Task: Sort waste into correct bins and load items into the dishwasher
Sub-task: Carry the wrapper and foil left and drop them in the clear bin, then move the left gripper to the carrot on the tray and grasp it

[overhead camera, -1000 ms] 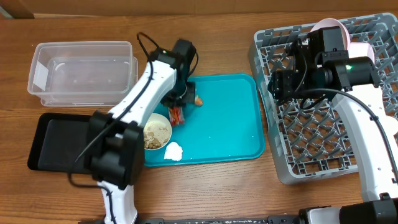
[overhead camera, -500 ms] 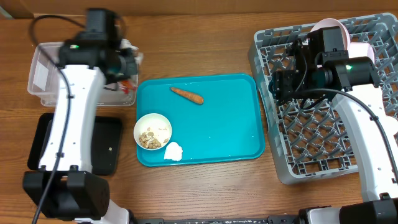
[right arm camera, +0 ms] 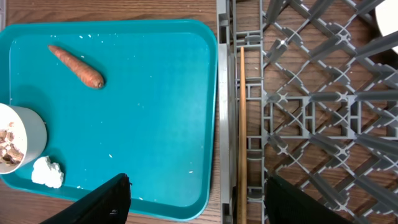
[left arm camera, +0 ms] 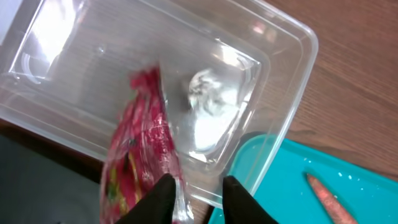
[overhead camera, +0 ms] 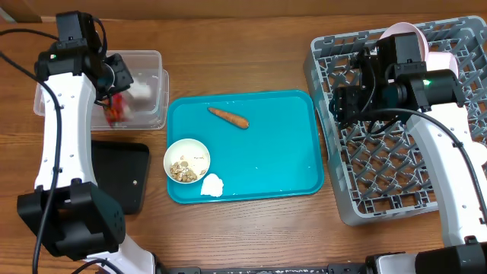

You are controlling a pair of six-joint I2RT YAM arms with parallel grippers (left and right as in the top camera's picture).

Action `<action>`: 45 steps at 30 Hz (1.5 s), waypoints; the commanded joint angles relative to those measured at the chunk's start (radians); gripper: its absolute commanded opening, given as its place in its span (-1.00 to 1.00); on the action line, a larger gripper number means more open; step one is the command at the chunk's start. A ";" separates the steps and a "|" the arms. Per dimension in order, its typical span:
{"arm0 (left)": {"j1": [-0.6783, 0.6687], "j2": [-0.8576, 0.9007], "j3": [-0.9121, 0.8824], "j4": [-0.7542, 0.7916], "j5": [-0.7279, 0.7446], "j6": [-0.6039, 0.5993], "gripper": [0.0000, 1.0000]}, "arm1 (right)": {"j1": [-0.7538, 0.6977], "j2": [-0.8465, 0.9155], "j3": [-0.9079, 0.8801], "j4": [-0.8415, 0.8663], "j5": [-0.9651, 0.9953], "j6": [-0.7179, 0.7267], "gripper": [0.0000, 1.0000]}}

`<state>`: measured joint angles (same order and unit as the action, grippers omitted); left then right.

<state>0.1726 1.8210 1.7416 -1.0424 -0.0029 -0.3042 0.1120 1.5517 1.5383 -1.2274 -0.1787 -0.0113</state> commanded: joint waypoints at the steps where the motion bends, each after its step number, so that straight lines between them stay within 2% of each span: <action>1: 0.004 -0.004 0.012 0.008 0.056 0.010 -0.17 | -0.001 -0.001 0.006 -0.001 0.002 0.003 0.43; 3: 0.001 -0.009 0.020 0.007 0.138 0.010 0.14 | -0.001 -0.001 0.006 0.000 0.002 0.003 0.43; 6: -0.025 -0.024 0.024 0.016 0.300 0.009 0.79 | -0.001 -0.001 0.006 0.000 0.002 0.004 0.43; 7: -0.041 -0.027 0.024 0.025 0.338 0.008 0.93 | -0.001 -0.001 0.006 0.000 0.002 0.003 0.43; 8: -0.072 -0.030 0.024 0.038 0.364 -0.009 1.00 | -0.001 -0.001 0.006 0.000 0.002 0.004 0.43; 13: -0.248 -0.014 0.023 0.091 0.319 -0.086 1.00 | -0.001 -0.001 0.006 -0.001 0.002 0.004 0.43; 17: -0.389 0.026 0.021 0.098 0.249 -0.368 1.00 | -0.001 -0.001 0.006 -0.001 0.002 0.003 0.43; 20: -0.460 0.067 0.021 0.109 0.233 -0.515 1.00 | -0.001 -0.001 0.006 -0.002 0.002 0.003 0.43; 26: -0.541 0.178 0.021 0.113 0.140 -0.680 1.00 | -0.001 -0.001 0.006 -0.005 0.002 0.004 0.42; 36: -0.573 0.344 0.021 0.103 0.122 -0.721 1.00 | -0.001 -0.001 0.006 -0.005 0.002 0.004 0.43; 45: -0.573 0.385 0.020 0.101 0.088 -0.732 0.99 | -0.001 -0.001 0.006 -0.005 0.002 0.003 0.43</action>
<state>-0.3981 2.1811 1.7420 -0.9386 0.1177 -1.0134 0.1120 1.5517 1.5383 -1.2339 -0.1787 -0.0105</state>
